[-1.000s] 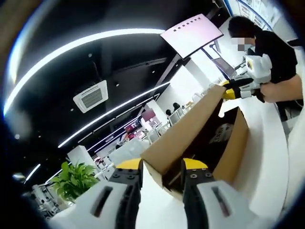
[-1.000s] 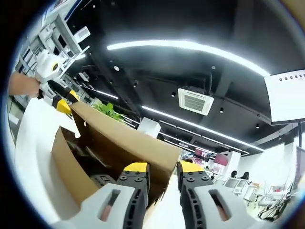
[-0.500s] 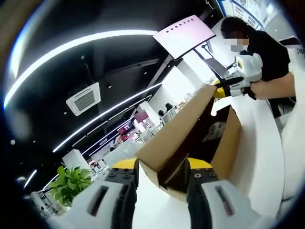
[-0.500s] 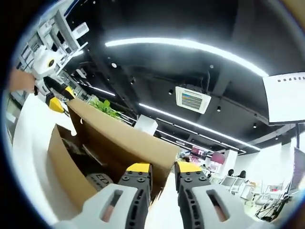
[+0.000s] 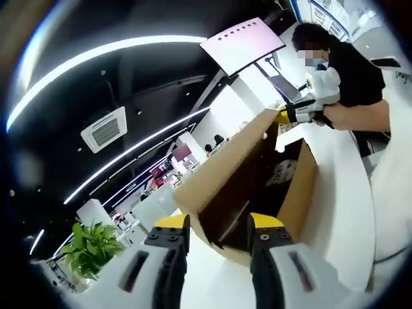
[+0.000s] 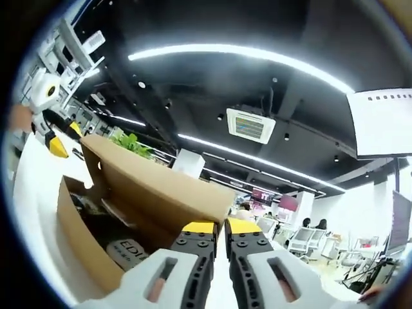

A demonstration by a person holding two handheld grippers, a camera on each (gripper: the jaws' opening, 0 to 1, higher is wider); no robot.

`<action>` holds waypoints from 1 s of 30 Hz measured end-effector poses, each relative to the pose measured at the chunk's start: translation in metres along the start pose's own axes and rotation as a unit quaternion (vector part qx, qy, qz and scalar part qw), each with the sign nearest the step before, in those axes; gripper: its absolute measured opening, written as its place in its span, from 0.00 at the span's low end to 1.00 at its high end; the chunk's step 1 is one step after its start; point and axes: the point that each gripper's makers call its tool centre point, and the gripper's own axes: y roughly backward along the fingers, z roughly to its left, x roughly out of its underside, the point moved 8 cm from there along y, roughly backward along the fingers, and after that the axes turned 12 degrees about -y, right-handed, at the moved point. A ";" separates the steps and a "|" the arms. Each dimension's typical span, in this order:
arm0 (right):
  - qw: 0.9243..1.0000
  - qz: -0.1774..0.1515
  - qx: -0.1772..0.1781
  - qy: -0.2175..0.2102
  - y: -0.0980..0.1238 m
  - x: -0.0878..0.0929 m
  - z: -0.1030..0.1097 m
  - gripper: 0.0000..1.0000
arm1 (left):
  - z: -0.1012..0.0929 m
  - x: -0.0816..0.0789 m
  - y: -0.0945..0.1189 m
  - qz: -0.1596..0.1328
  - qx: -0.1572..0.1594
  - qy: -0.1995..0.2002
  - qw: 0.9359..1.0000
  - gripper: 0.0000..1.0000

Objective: Operate the shoe box by opening the lid, removing the specified soft item, and placing it in the target area until the item is outside and the box remains undamaged.

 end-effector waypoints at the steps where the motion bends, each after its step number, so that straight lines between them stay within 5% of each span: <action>1: 1.000 0.000 0.001 -0.001 0.000 0.000 0.000 0.03 | 0.000 0.000 0.000 0.000 0.001 -0.001 1.000 0.36; 5: 1.000 -0.004 0.007 -0.016 -0.002 0.000 -0.002 0.05 | -0.001 -0.001 0.001 0.003 0.027 -0.005 1.000 0.37; 10: 1.000 0.002 0.001 -0.026 -0.004 -0.001 -0.003 0.03 | 0.001 0.001 0.002 0.002 0.068 0.070 0.995 0.39; 17: 1.000 0.005 0.003 0.000 -0.005 -0.002 -0.002 0.04 | 0.002 0.004 0.002 -0.005 0.083 0.059 0.995 0.39; 26: 1.000 0.014 0.004 0.014 -0.008 -0.007 -0.003 0.04 | -0.007 0.009 -0.004 0.010 0.174 0.057 0.983 0.41; 28: 1.000 0.014 -0.001 -0.007 -0.008 -0.007 -0.002 0.03 | -0.004 0.005 -0.007 0.003 0.169 0.083 0.982 0.40; 30: 1.000 0.016 0.000 -0.004 -0.009 -0.007 -0.004 0.03 | -0.005 0.003 -0.008 -0.004 0.211 0.118 0.970 0.39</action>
